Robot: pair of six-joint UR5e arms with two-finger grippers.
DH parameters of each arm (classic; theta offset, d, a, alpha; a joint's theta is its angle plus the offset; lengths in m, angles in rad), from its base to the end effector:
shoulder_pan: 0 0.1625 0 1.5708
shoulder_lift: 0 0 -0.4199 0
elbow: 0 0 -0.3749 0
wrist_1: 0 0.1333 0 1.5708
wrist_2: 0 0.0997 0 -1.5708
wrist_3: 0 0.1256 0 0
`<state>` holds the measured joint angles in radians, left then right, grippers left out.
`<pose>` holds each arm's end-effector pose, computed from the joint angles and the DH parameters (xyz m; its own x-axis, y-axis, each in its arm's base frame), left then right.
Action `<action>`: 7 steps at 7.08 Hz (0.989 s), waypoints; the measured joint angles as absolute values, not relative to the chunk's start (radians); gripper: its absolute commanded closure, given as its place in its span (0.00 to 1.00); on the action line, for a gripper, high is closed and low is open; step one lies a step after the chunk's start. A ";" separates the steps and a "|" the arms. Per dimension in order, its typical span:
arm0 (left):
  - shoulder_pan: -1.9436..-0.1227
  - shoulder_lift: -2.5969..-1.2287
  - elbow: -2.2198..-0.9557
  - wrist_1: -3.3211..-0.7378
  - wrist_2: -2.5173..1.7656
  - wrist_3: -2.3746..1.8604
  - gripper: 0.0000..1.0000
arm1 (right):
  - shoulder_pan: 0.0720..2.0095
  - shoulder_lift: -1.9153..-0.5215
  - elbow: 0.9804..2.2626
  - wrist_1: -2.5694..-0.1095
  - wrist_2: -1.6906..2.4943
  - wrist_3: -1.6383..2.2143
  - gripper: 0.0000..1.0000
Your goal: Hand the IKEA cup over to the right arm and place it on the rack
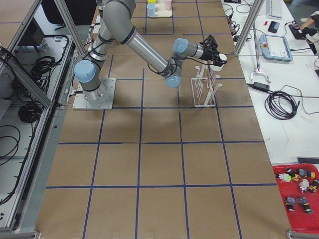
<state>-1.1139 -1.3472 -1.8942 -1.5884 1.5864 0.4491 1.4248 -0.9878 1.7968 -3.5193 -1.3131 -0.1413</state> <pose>0.0428 -0.3848 0.3982 -0.9993 -0.0090 0.0369 -0.0048 0.9937 0.1123 0.0702 -0.6592 0.2816 -0.9891 -0.1457 0.0225 -0.0793 0.3970 -0.9144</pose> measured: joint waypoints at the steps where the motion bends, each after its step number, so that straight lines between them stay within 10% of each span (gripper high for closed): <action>1: -1.046 -1.304 -1.970 -1.547 1.605 0.499 0.02 | 1.424 -0.989 1.810 -3.520 -1.314 -0.141 0.00; 7: -0.979 -1.373 -2.229 -1.168 1.649 0.542 0.04 | 1.425 -1.005 1.808 -3.511 -1.303 -0.134 0.00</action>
